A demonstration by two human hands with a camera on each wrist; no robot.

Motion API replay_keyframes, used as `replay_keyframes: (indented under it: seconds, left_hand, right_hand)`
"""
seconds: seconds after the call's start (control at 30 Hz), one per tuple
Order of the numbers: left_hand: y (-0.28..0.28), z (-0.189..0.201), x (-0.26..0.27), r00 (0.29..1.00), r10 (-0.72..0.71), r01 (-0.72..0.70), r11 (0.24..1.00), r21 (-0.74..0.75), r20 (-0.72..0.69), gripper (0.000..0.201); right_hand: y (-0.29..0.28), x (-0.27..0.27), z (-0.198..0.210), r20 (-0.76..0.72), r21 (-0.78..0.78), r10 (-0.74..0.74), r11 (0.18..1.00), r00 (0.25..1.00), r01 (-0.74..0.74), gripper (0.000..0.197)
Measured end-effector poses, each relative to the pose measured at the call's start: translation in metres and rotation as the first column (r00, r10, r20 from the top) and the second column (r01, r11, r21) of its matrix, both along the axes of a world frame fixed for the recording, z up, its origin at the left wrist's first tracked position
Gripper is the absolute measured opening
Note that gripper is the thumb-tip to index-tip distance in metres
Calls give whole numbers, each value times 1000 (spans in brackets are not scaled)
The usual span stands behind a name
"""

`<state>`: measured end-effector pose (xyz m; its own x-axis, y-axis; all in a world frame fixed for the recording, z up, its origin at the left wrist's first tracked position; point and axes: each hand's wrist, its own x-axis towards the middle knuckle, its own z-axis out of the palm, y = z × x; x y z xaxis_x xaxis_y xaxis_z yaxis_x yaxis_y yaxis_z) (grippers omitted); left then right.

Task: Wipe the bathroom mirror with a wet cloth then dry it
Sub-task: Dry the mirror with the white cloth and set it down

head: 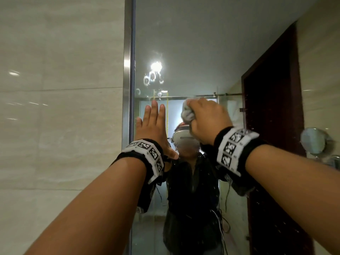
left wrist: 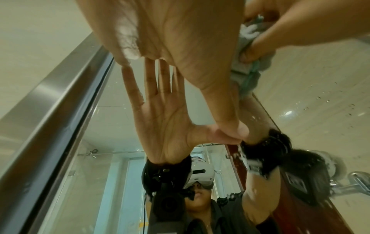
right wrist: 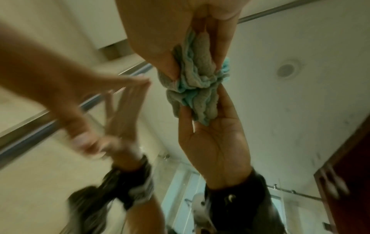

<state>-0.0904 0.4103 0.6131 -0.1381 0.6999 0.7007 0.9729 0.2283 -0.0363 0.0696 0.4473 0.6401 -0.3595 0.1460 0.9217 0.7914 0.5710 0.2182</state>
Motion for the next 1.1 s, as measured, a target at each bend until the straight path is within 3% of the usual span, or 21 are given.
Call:
replay_keyframes:
  seconds: [0.2,0.3,0.4,0.5,0.63,0.77,0.9,1.0,1.1]
  left_hand:
    - [-4,-6,7,1000,-21,22,999,-37,20,151]
    - [-10,-22,13,997,-43,39,997,-68,-58,146]
    - [-15,-40,17,994,-71,63,994,-94,-81,143]
    - [-12,-54,17,997,-63,56,992,-115,-52,145]
    - [1,-67,19,999,-33,32,997,-72,-15,156]
    - [6,-69,18,999,-33,32,998,-51,-12,157]
    - [7,-71,16,999,-35,35,999,-29,-17,158]
    - [8,-72,15,999,-43,43,999,-23,-12,159]
    - [8,-73,14,998,-51,50,999,-21,-22,159]
  right_hand:
    - [-12,13,-84,316,-99,62,995,947,-32,46]
    - [-11,30,-78,404,-108,15,994,915,31,47]
    - [-6,41,-44,193,-135,-28,989,981,54,39]
    - [-7,43,-23,-6,-174,-123,977,992,120,38]
    - [-4,34,-50,17,-158,-145,977,989,146,43]
    - [4,38,-100,131,-96,-95,989,987,108,64]
    - [5,55,-154,264,-33,-87,994,961,100,69]
    - [6,67,-143,299,-113,-45,990,953,82,64]
    - [5,63,-108,154,-147,-8,989,988,31,46]
